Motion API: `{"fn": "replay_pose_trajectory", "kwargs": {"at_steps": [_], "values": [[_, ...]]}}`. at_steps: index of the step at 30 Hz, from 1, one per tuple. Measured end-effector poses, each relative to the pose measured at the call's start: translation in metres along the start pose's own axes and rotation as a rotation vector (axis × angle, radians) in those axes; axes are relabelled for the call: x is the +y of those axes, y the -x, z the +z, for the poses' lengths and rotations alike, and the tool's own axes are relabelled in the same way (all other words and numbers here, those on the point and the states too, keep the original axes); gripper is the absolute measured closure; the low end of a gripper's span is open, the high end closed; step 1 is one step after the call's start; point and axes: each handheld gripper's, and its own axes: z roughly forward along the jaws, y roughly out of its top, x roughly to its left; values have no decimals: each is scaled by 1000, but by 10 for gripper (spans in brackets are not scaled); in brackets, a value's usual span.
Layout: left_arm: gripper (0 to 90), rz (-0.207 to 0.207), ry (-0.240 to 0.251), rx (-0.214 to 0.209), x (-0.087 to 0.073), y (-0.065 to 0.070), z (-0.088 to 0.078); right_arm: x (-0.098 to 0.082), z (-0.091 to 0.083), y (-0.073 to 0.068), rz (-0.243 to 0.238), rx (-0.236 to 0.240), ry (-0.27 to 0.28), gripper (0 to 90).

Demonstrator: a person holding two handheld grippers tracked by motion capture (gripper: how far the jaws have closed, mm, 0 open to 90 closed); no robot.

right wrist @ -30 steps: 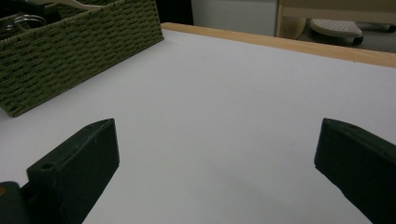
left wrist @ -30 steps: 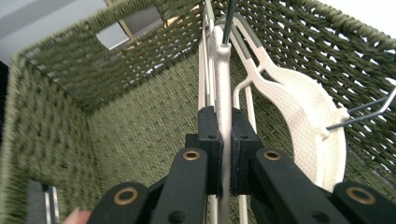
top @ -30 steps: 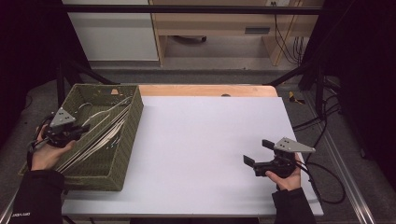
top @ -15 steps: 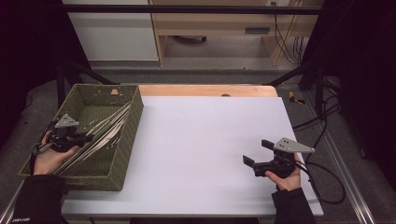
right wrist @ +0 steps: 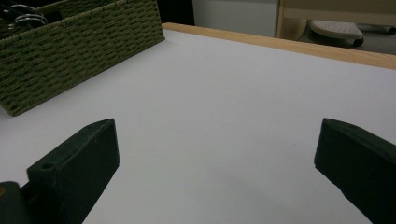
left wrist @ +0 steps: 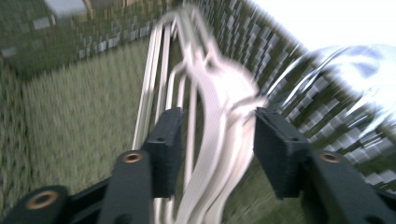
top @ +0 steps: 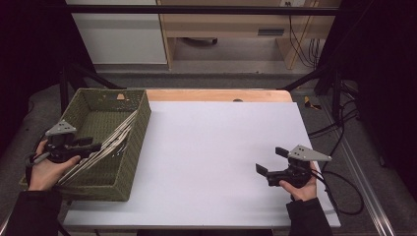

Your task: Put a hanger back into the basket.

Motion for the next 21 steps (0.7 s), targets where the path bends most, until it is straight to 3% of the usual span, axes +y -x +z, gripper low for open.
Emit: {"fn": "replay_pose_trajectory", "kwargs": {"at_steps": [5, 8, 10, 15, 21], "values": [[349, -20, 148, -27, 13, 19, -14, 1, -2, 0, -4, -2, 7, 5], [281, -15, 209, -58, 17, 33, -17, 1, -3, 0, 0, -2, 17, 5], [236, -6, 234, -81, 18, 43, -17, 2, -3, 0, -4, -1, 23, 4], [137, 37, 267, -94, 17, 69, -13, 2, -5, 1, -15, 4, 27, 4], [104, 42, 308, -149, 11, 100, -3, 2, -6, 0, -21, 6, 41, 4]]}}
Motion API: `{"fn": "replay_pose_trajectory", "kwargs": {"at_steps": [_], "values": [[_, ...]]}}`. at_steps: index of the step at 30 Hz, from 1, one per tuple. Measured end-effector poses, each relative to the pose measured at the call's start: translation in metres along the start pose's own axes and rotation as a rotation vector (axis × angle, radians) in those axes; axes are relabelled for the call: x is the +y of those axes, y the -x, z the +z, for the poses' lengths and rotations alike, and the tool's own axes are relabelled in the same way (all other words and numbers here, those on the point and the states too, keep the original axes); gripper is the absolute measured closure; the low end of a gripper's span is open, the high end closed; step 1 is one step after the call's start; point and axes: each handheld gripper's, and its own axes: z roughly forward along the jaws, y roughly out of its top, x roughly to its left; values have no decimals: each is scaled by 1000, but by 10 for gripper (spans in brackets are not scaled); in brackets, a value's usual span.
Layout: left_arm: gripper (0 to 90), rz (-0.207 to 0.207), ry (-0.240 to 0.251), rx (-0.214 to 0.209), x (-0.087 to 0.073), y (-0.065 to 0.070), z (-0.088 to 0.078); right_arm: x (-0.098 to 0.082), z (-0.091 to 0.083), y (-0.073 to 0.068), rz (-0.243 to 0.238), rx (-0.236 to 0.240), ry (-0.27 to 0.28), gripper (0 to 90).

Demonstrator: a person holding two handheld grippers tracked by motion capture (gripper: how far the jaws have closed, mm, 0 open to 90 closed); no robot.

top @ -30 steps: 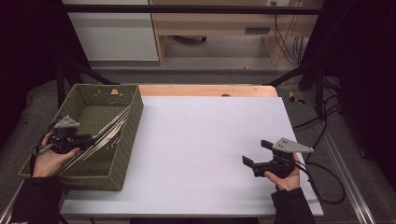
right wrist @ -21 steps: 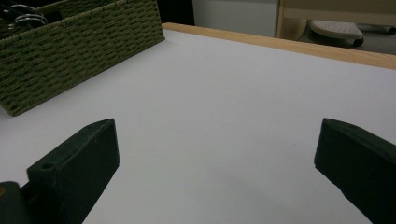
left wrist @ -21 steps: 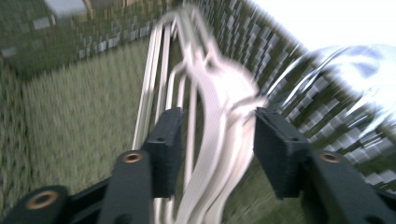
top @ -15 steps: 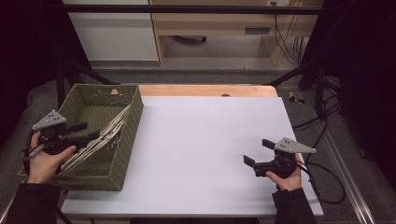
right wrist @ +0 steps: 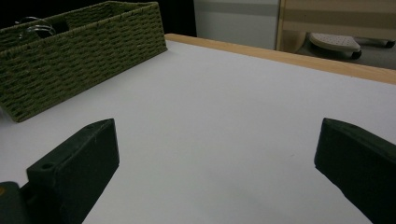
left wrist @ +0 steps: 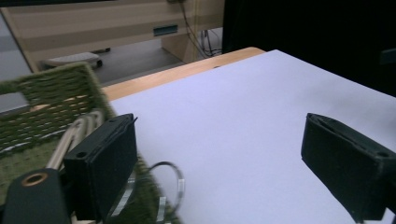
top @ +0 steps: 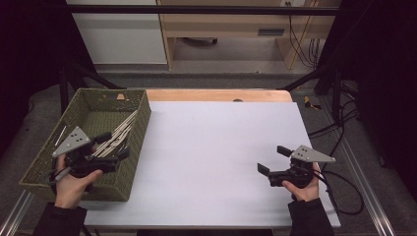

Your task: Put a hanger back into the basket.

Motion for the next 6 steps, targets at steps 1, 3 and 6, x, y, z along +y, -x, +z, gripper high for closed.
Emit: {"fn": "replay_pose_trajectory", "kwargs": {"at_steps": [1, 3, 6], "values": [[100, 5, -5, -7, -2, 4, 3, 0, 0, 0, 2, -1, 1, 4], [97, 10, -6, -18, -6, 10, 8, 0, -1, 0, 2, -5, 5, 4], [94, 9, -10, -26, -10, 15, 14, 1, -3, 0, 3, -4, 11, 4]]}}
